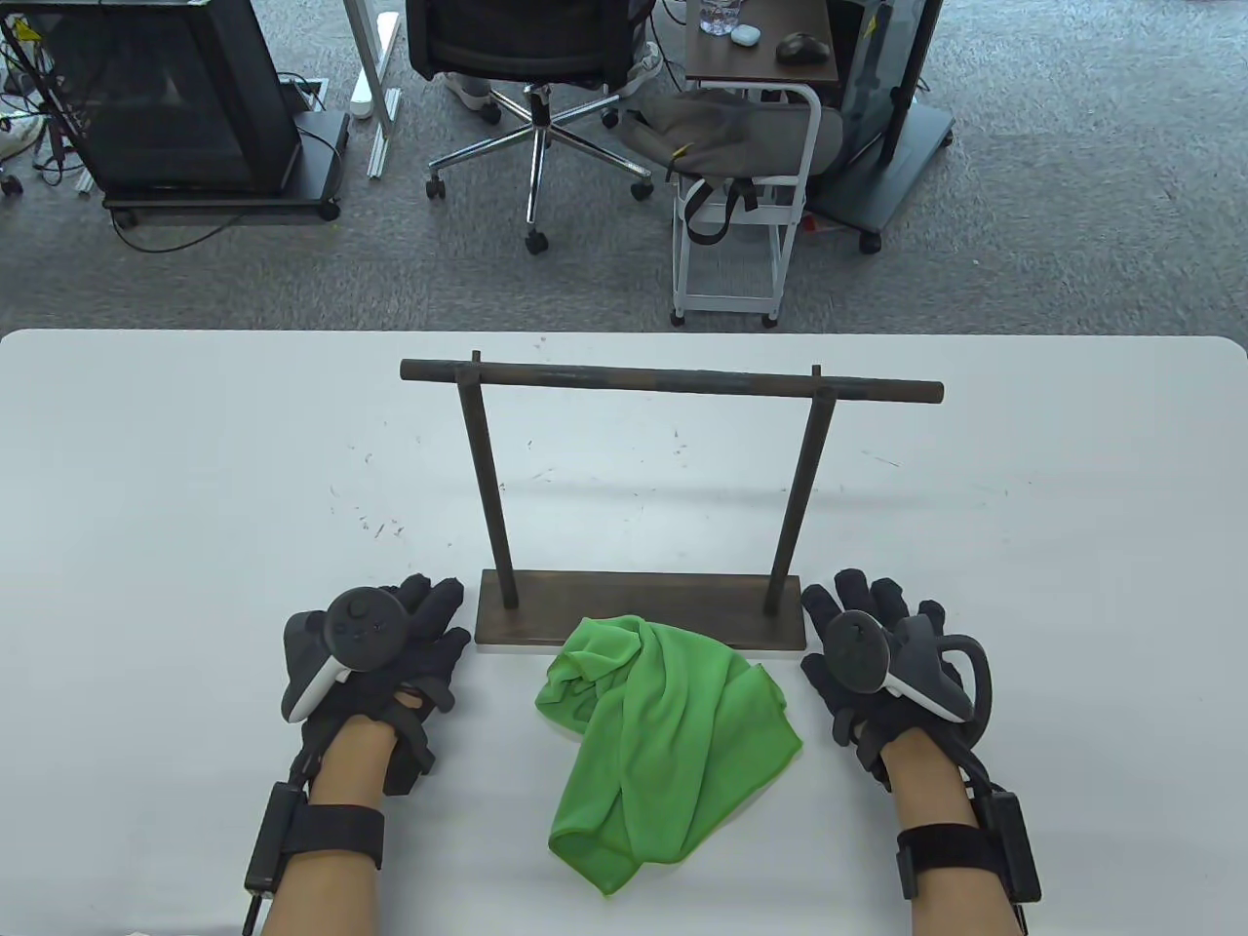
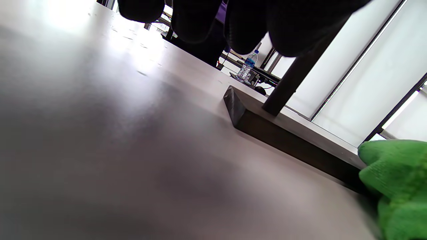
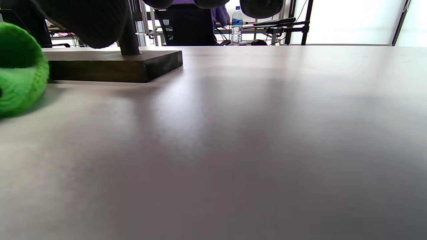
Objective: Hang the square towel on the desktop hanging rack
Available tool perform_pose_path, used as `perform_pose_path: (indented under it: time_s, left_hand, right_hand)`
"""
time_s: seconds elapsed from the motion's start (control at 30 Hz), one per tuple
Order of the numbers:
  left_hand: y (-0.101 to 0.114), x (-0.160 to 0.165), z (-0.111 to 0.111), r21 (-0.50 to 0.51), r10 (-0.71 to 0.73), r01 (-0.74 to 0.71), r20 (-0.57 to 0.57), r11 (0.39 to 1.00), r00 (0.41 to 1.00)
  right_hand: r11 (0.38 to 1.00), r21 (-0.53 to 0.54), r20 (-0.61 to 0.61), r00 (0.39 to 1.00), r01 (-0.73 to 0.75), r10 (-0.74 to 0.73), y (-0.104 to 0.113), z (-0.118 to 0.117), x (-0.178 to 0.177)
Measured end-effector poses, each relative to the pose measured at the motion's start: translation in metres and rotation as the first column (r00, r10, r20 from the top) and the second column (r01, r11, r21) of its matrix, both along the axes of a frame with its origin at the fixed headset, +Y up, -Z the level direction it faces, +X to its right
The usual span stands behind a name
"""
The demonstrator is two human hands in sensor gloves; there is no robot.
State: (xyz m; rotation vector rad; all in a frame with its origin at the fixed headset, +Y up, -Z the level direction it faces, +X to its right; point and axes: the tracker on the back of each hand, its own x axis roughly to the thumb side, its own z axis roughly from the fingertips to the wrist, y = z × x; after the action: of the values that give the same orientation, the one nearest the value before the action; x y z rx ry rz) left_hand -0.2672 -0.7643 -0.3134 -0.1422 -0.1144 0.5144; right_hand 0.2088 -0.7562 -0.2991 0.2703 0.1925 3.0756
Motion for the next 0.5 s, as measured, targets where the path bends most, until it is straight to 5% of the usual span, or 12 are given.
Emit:
perform_pose_path:
  time_s: [0.33,0.5]
  left_hand:
    - [0.001,-0.002,0.004,-0.014,0.012,-0.012,-0.006,1.0,1.0]
    - [0.001,-0.003,0.003,-0.021,0.017,-0.017,-0.011,1.0,1.0]
  right_hand:
    - [0.986,0.152,-0.366,0.93,0.069,-0.009,0.039,0.026,-0.064]
    - [0.992,-0.013,-0.609,0.786,0.122,-0.105,0.029,0.035,-0.107]
